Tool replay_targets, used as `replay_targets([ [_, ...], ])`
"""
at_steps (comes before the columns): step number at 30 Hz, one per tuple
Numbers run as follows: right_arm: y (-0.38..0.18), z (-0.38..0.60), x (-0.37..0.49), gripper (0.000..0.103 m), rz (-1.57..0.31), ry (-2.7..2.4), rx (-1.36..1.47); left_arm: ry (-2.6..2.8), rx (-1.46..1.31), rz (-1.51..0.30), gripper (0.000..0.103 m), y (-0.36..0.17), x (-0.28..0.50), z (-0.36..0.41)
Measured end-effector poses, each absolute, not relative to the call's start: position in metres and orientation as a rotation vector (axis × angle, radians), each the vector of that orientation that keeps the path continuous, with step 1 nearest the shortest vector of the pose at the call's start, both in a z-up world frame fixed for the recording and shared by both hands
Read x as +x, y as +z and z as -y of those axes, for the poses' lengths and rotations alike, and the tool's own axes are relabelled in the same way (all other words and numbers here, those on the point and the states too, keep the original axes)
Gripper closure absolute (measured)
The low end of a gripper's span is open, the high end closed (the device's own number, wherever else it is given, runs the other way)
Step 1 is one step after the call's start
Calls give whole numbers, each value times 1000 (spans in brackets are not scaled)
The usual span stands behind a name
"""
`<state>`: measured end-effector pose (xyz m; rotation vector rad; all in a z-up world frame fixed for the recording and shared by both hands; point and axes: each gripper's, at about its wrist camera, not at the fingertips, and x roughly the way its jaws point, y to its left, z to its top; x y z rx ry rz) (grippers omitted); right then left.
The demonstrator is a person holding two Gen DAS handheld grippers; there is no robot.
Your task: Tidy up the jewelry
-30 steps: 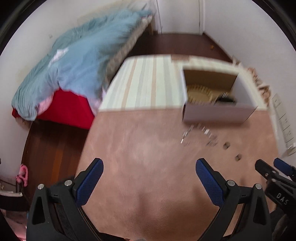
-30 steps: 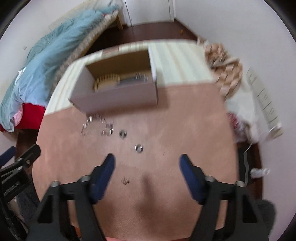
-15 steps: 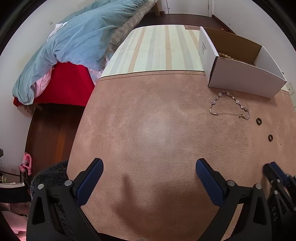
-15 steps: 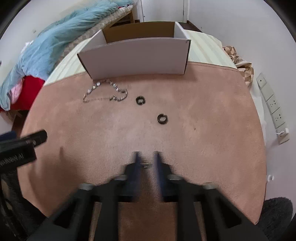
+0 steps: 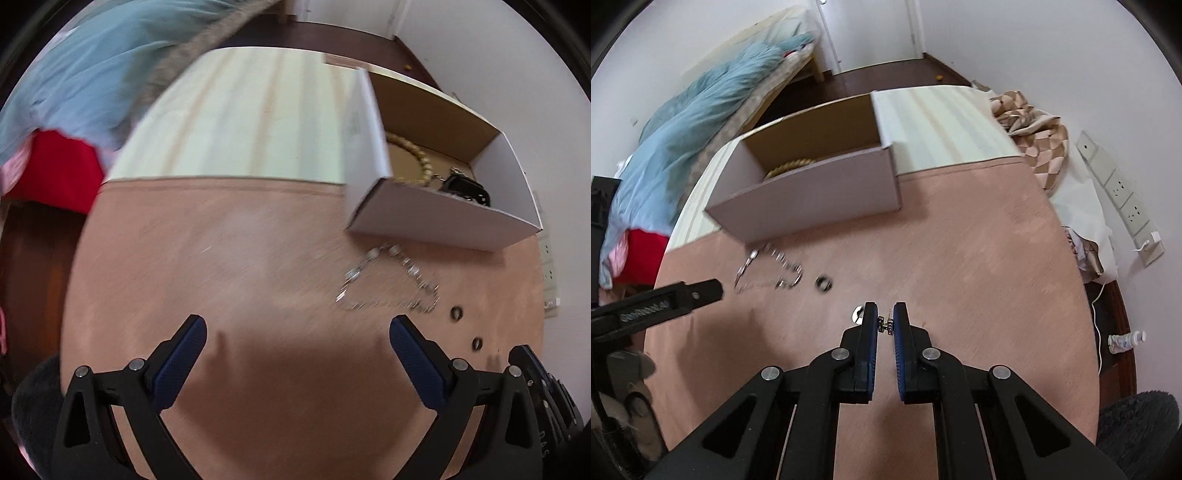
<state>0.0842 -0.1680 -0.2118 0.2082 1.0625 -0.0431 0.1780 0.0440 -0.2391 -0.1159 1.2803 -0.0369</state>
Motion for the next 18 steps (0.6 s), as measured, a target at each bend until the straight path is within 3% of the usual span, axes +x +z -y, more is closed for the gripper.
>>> replay_targets([
  [2, -212, 173, 89, 94, -1060, -56, 228, -58, -99, -1297, 22, -247, 188, -36],
  [6, -214, 176, 96, 94, -1058, -72, 241, -74, -28, -1279, 43, -254, 196, -22],
  [7, -215, 177, 97, 94, -1058, -76, 243, -80, 23, -1258, 58, -253, 195, -14],
  [8, -216, 178, 97, 94, -1060, -80, 241, -91, 52, -1241, 82, -251, 194, -9],
  [10, -219, 179, 96, 94, -1065, -86, 245, -133, 62, -1227, 99, -250, 191, -2],
  [18, -214, 189, 89, 94, -1054, -92, 261, -161, -113, -1218, 103, -234, 165, -34],
])
